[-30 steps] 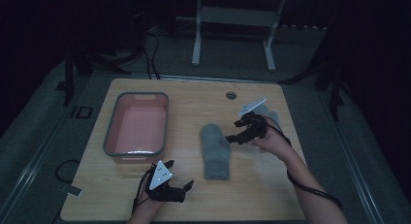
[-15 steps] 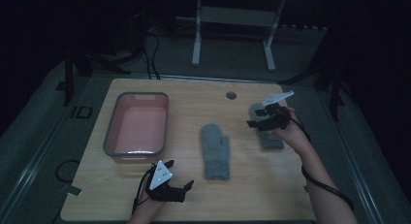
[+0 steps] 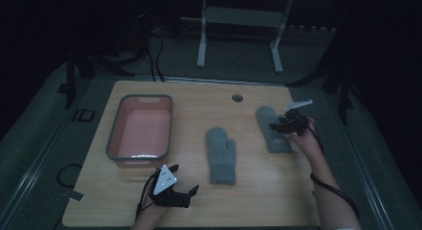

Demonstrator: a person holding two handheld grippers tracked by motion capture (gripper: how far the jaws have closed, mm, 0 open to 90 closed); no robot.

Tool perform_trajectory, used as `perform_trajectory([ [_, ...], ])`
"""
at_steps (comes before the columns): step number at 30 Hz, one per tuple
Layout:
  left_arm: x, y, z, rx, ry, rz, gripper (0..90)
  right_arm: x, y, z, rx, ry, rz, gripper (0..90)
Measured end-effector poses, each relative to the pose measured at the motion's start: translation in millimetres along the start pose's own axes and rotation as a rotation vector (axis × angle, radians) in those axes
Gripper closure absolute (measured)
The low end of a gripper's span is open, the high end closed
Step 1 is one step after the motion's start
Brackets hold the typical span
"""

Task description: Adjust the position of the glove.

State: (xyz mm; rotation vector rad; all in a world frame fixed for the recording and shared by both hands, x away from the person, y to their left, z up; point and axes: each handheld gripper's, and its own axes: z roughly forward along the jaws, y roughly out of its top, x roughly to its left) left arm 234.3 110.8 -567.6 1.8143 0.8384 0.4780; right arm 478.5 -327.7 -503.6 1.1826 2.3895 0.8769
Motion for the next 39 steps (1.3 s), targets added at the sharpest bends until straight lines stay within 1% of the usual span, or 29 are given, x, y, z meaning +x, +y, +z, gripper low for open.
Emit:
perform_trajectory([
  [3, 0.0, -0.1, 0.0, 0.000, 0.000, 0.000, 2.3, -2.9, -10.7, 7.9, 0.018, -0.001, 0.028, 42.5],
  [5, 0.0, -0.1, -0.1, 0.000, 0.000, 0.000, 2.3, -2.8, -16.8, 12.3, 0.033, -0.005, 0.035, 42.5],
  [8, -0.2, -0.2, 0.1, 0.000, 0.001, 0.000, 2.3, -3.1, -22.1, 16.5, 0.026, -0.004, 0.058, 42.8],
  [10, -0.3, -0.2, 0.1, 0.001, 0.001, 0.000, 2.3, -2.5, -23.2, 18.0, 0.031, -0.012, 0.057, 43.3],
  [12, -0.5, -0.3, 0.0, 0.001, 0.001, 0.001, 2.3, 0.4, -24.8, 21.5, 0.031, -0.017, 0.074, 48.4],
  [14, -0.2, -0.3, 0.1, 0.000, 0.000, 0.000, 2.3, 3.4, -24.7, 22.6, 0.034, -0.037, 0.059, 51.5],
  [18, -0.5, -0.4, -0.1, 0.001, -0.001, 0.003, 2.3, 9.9, -25.0, 23.4, 0.034, -0.064, 0.042, 63.5],
  [19, -0.5, -0.4, -0.2, 0.002, 0.000, 0.003, 2.3, 12.2, -25.7, 23.7, 0.027, -0.074, 0.029, 66.0],
  [22, -0.6, -0.5, -0.3, -0.001, -0.001, 0.000, 2.3, 15.9, -27.2, 23.5, 0.010, -0.091, 0.071, 73.8],
  [24, -0.5, -0.5, -0.2, 0.000, 0.001, -0.001, 2.3, 18.4, -28.1, 22.6, -0.004, -0.103, 0.114, 77.0],
  [27, -0.1, -0.3, -0.3, 0.000, 0.001, -0.003, 2.3, 20.1, -28.5, 17.8, -0.029, -0.112, 0.163, 80.6],
  [29, 0.4, -0.3, -0.2, 0.000, 0.001, -0.005, 2.3, 23.6, -27.9, 13.6, -0.036, -0.125, 0.156, 81.1],
  [32, 0.5, -0.2, 0.0, 0.000, 0.001, -0.005, 2.3, 28.7, -26.6, 3.6, -0.053, -0.120, 0.171, 81.2],
  [33, 0.4, -0.2, 0.0, 0.000, 0.001, -0.004, 2.3, 30.7, -26.0, -0.9, -0.060, -0.123, 0.174, 81.3],
  [34, 0.2, -0.1, 0.1, -0.001, 0.001, -0.004, 2.3, 33.2, -25.2, -5.5, -0.064, -0.117, 0.179, 81.2],
  [35, 0.1, -0.1, 0.1, -0.001, 0.001, -0.004, 2.3, 35.6, -24.7, -10.5, -0.071, -0.122, 0.179, 81.2],
  [38, 0.0, -0.1, -0.2, -0.001, 0.002, -0.005, 2.3, 44.4, -25.5, -26.9, -0.107, -0.138, 0.199, 81.0],
  [39, 0.2, -0.1, -0.3, -0.002, 0.003, -0.007, 2.3, 48.7, -26.4, -32.1, -0.114, -0.149, 0.195, 81.1],
])
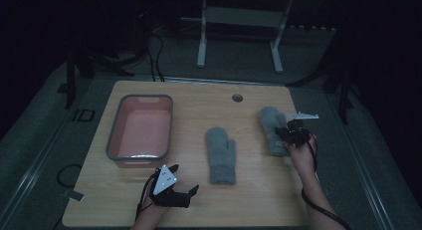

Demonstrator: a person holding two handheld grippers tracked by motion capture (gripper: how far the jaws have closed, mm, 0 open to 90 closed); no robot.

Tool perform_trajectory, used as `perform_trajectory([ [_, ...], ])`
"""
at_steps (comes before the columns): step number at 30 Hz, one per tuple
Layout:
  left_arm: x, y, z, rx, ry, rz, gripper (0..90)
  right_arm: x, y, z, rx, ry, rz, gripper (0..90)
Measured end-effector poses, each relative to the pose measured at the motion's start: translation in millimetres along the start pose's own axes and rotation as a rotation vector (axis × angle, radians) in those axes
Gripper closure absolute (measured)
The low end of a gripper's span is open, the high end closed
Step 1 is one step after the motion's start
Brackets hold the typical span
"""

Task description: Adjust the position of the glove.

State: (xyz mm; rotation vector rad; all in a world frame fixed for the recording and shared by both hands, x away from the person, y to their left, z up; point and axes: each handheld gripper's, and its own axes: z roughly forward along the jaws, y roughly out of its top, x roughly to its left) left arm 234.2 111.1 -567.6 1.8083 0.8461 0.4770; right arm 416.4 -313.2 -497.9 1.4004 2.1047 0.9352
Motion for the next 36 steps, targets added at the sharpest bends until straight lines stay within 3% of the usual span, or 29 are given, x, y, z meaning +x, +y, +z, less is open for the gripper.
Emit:
perform_trajectory([
  [2, 0.1, 0.0, -0.1, -0.002, 0.000, -0.002, 2.3, 3.4, -1.1, -5.5, -0.008, -0.011, -0.006, 81.0],
  [6, 0.4, 0.3, -0.7, -0.002, 0.002, 0.001, 2.3, 12.5, -8.5, -28.5, -0.035, -0.020, 0.027, 81.1],
  [10, -0.4, 0.2, -0.8, 0.001, 0.003, 0.005, 2.3, 20.7, -16.2, -48.3, -0.066, 0.004, 0.033, 80.9],
  [13, -1.0, 0.4, -1.1, 0.003, 0.005, 0.011, 2.3, 27.4, -21.5, -59.8, -0.067, -0.007, 0.018, 80.9],
  [18, -1.8, 0.3, -1.2, -0.003, 0.009, 0.016, 2.3, 35.0, -35.5, -76.1, -0.067, -0.009, 0.057, 80.7],
  [21, -1.9, 0.4, -1.3, -0.007, 0.006, 0.016, 2.3, 38.1, -43.1, -78.1, -0.070, 0.005, 0.064, 80.7],
  [25, -2.1, 0.5, -1.5, -0.008, 0.004, 0.017, 2.3, 41.8, -55.4, -73.4, -0.052, -0.013, 0.061, 80.5],
  [27, -2.3, 0.4, -1.4, -0.007, 0.003, 0.016, 2.3, 41.5, -61.8, -69.0, -0.040, -0.016, 0.083, 80.5],
  [36, -1.8, 0.7, -1.8, -0.009, 0.007, 0.017, 2.3, 36.4, -81.4, -38.1, 0.050, -0.040, 0.064, 77.7],
])
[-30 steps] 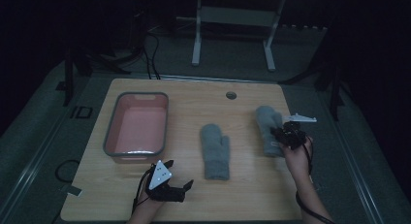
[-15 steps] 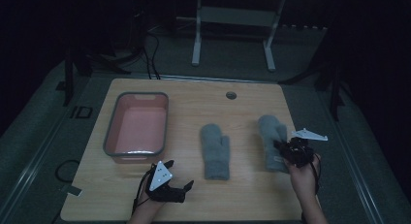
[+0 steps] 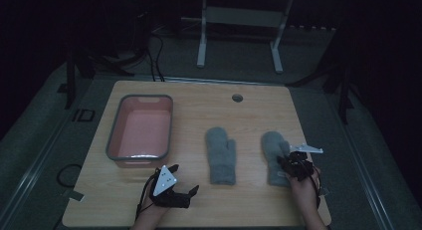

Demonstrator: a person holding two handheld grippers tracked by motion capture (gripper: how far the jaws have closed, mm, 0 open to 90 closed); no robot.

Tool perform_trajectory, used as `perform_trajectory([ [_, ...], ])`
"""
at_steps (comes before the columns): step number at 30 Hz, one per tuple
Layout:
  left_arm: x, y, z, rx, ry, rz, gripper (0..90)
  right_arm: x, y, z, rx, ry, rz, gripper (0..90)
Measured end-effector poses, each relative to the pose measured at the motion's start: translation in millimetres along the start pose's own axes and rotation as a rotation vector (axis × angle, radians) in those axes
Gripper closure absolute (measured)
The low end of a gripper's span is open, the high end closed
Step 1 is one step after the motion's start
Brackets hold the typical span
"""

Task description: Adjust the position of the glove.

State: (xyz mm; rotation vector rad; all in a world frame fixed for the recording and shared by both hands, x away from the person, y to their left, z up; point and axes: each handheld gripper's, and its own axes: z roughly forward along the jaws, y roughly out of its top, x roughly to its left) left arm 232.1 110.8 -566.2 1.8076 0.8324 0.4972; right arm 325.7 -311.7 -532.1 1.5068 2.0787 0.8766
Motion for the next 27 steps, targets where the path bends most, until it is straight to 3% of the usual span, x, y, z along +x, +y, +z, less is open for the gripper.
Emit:
perform_trajectory([
  [5, 1.4, 0.0, -0.6, -0.004, 0.003, -0.009, 2.3, -1.0, -5.5, 7.7, 0.010, 0.014, -0.004, 71.5],
  [10, 0.2, 0.1, -0.4, -0.001, 0.003, -0.002, 2.3, -0.8, -2.0, 3.1, 0.012, 0.030, -0.015, 48.6],
  [13, 1.2, 0.3, -0.7, -0.003, 0.002, -0.008, 2.3, -0.4, -0.7, -0.8, 0.019, 0.025, 0.006, 43.3],
  [16, 1.7, 0.5, -1.3, -0.004, 0.003, -0.009, 2.3, -1.5, -1.9, -1.5, 0.012, 0.024, 0.040, 43.4],
  [21, 0.7, 0.6, -1.4, -0.004, 0.000, -0.007, 2.3, 1.3, -7.1, 5.7, 0.000, -0.058, 0.036, 43.5],
  [24, 0.7, 0.6, -1.4, -0.006, -0.001, -0.009, 2.3, 3.1, -11.6, 8.8, -0.019, -0.071, 0.049, 50.5],
  [27, 0.3, 0.6, -1.2, -0.006, -0.003, -0.009, 2.3, 6.4, -13.7, 10.0, -0.036, -0.072, 0.027, 61.8],
])
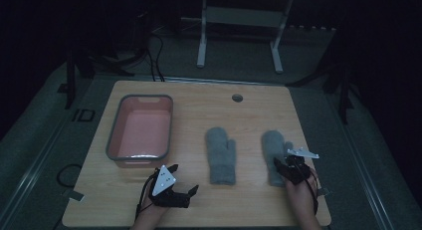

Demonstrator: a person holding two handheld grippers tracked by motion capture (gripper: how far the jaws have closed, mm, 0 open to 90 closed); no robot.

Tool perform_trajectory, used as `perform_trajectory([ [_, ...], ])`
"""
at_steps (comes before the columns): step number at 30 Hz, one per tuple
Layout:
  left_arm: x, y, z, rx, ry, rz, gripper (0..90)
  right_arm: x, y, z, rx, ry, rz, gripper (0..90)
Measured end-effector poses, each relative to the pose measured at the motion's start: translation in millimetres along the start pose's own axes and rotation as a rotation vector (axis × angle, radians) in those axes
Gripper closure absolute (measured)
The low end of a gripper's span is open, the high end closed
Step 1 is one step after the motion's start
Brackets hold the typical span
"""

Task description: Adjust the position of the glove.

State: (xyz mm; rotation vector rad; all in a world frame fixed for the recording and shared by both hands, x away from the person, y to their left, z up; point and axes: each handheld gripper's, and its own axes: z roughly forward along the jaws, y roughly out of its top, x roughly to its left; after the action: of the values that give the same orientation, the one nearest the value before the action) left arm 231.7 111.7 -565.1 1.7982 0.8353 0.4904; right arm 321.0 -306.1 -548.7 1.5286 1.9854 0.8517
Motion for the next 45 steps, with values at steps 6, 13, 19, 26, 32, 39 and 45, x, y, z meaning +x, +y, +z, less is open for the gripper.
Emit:
perform_trajectory([
  [6, 0.1, -0.1, 1.0, 0.003, 0.001, -0.001, 2.3, 1.0, -0.6, -0.9, -0.012, 0.015, 0.119, 78.2],
  [13, 0.2, -0.1, 0.5, 0.001, 0.001, -0.005, 2.3, 14.1, 9.3, -14.9, -0.057, 0.009, 0.136, 80.9],
  [19, 0.5, -0.1, -0.3, -0.003, 0.000, -0.006, 2.3, 31.6, 28.6, -25.3, -0.094, -0.003, 0.113, 80.8],
  [26, 0.8, -0.2, -0.5, -0.004, 0.003, -0.007, 2.3, 56.3, 58.5, -44.4, -0.139, 0.040, 0.102, 80.8],
  [32, 1.6, -0.6, 0.4, 0.003, 0.007, -0.003, 2.3, 81.5, 75.5, -52.0, -0.170, 0.106, 0.111, 80.7],
  [39, 1.3, -0.7, -0.1, 0.002, 0.003, 0.000, 2.3, 119.9, 86.5, -50.8, -0.166, 0.181, 0.083, 80.5],
  [45, 0.9, -0.5, -0.3, 0.003, 0.002, 0.003, 2.3, 150.3, 84.1, -38.3, -0.118, 0.238, 0.069, 80.5],
])
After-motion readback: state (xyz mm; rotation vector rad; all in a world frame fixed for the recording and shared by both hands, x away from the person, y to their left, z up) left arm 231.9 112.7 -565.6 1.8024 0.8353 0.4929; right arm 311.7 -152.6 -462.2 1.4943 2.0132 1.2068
